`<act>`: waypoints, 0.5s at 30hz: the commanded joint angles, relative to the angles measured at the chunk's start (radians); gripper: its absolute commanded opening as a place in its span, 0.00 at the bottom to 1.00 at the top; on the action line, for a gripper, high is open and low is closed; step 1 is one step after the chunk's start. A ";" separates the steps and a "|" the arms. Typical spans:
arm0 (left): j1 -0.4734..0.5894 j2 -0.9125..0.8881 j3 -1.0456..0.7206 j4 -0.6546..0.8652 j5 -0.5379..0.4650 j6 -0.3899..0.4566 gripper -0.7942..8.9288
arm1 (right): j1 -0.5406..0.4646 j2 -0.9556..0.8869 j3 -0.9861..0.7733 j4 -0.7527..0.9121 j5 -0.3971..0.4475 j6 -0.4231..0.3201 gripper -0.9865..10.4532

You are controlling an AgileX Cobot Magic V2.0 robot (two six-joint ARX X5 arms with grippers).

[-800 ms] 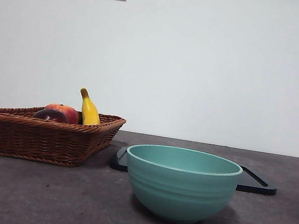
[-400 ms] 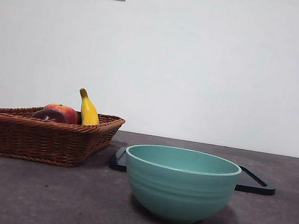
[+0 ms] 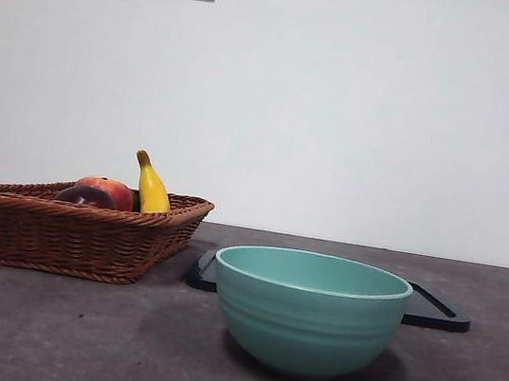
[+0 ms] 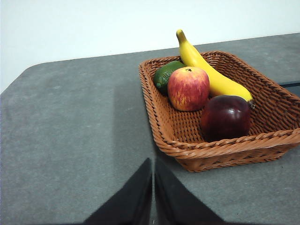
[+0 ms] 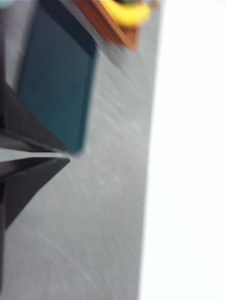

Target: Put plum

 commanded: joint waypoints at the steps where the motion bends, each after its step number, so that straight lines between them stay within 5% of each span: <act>1: 0.002 -0.002 -0.021 -0.009 0.000 -0.007 0.09 | -0.025 -0.076 -0.091 0.075 0.023 -0.011 0.09; 15: 0.002 -0.002 -0.021 -0.009 0.000 -0.007 0.09 | -0.056 -0.253 -0.293 0.105 0.146 -0.008 0.09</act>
